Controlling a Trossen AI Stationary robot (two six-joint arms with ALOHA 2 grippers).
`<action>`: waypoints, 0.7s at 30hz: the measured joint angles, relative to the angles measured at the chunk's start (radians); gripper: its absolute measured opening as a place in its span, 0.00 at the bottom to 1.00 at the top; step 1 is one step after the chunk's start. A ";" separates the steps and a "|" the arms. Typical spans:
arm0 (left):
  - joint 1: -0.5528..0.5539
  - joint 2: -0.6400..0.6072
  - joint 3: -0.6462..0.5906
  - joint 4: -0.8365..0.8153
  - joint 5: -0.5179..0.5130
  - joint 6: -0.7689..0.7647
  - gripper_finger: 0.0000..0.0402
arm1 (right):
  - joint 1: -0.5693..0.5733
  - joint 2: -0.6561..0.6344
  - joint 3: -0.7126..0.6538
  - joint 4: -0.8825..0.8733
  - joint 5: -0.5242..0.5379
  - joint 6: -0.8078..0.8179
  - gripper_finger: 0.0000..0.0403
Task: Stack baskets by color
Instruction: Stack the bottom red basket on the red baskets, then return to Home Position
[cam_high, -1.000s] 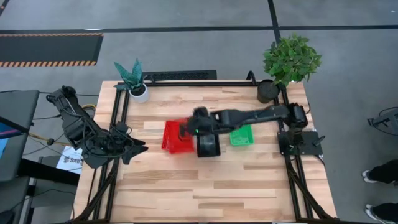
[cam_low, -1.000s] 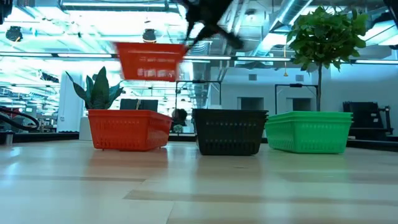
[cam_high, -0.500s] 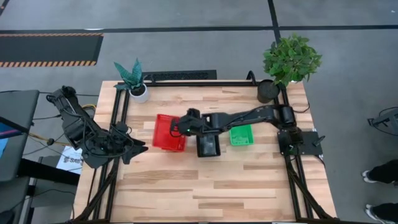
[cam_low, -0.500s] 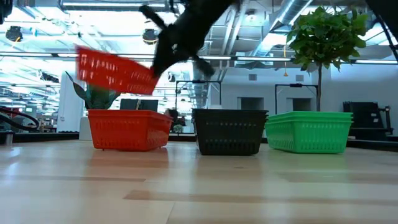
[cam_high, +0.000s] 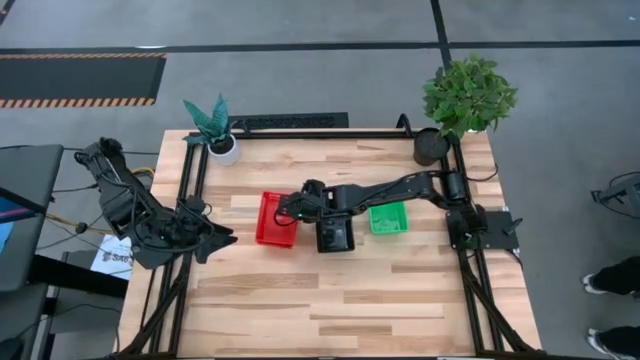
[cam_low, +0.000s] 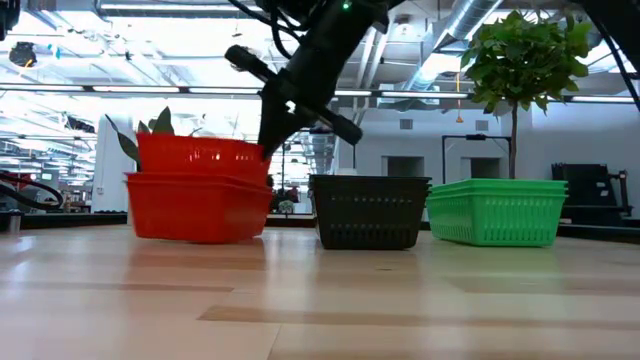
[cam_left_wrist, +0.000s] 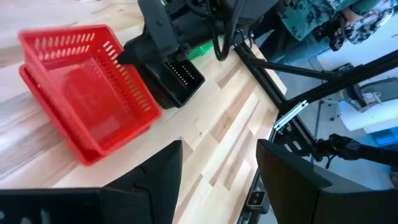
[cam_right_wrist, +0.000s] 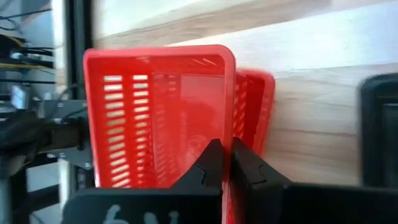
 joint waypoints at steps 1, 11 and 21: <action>0.000 -0.001 0.000 0.000 0.000 0.000 0.48 | 0.000 0.000 0.000 -0.011 0.000 0.000 0.04; 0.000 -0.001 0.000 -0.001 -0.009 0.001 0.48 | -0.006 0.000 0.000 -0.095 -0.026 -0.010 0.14; 0.000 -0.001 0.000 -0.001 -0.100 0.006 0.48 | -0.033 -0.073 0.003 -0.172 -0.071 -0.263 0.34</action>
